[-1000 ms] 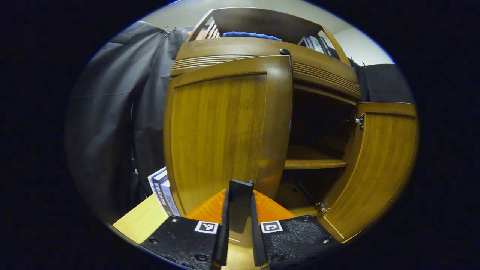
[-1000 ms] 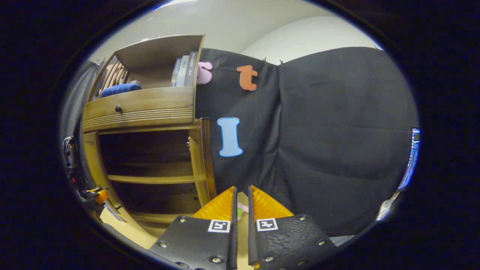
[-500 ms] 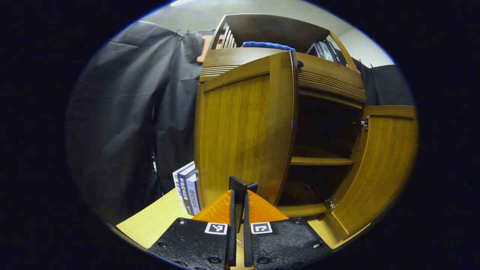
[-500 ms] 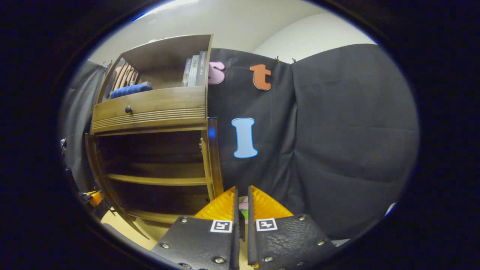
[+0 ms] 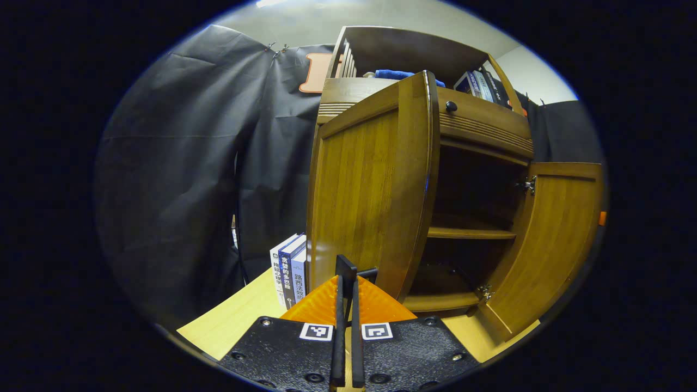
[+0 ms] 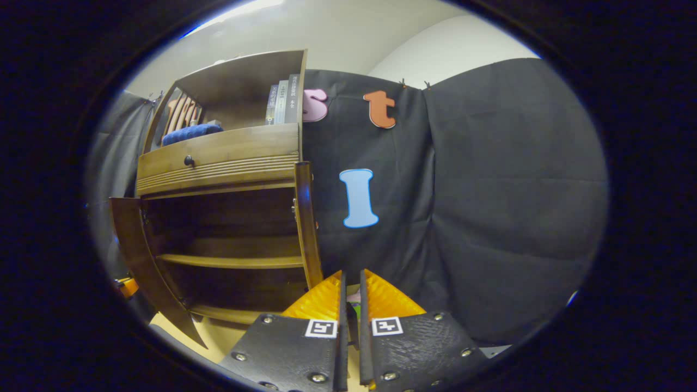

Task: Open the right door of the double-door shoe cabinet with the right hand, and open the left door with the left hand.

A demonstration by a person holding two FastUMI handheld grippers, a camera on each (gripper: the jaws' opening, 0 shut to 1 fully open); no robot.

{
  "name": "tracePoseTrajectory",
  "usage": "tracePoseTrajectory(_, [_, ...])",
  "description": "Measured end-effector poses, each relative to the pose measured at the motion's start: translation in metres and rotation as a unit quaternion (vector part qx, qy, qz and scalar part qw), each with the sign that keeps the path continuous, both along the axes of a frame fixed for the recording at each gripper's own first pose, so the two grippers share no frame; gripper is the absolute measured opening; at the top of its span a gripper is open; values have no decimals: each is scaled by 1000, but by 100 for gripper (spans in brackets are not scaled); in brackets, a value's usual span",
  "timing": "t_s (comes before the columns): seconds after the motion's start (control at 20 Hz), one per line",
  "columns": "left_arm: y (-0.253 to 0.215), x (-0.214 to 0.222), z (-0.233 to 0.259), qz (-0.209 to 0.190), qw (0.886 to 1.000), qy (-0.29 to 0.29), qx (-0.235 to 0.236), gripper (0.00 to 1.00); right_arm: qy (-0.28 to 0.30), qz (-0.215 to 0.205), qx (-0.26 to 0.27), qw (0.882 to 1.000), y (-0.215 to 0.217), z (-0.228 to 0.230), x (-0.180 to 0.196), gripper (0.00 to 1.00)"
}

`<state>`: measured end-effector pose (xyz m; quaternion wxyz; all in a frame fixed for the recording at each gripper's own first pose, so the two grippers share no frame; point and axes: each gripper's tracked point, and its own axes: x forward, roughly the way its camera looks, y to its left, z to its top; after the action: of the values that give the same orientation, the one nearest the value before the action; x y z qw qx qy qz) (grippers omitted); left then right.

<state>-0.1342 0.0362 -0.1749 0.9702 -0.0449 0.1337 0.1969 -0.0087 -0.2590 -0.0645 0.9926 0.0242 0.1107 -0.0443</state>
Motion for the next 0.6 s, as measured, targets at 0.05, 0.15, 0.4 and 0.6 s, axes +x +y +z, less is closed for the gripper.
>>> tracePoseTrajectory(0.05, [4, -3, 0, -1, 1000, 0, 0, 6, 0, 1, 2, 1000, 0, 0, 0, 9])
tracePoseTrajectory(0.15, [13, -11, 1, 4, 1000, 0, -4, 5, -1, 3, 3, 1000, 0, -1, 0, 9])
tracePoseTrajectory(0.4, [46, -35, 9, 33, 999, -6, -13, 8, -1, 1, 8, 1000, 0, -4, -1, 9])
tracePoseTrajectory(0.6, [76, -49, 15, 61, 998, -12, -12, 2, -2, -2, 10, 1000, -1, -5, -1, 9])
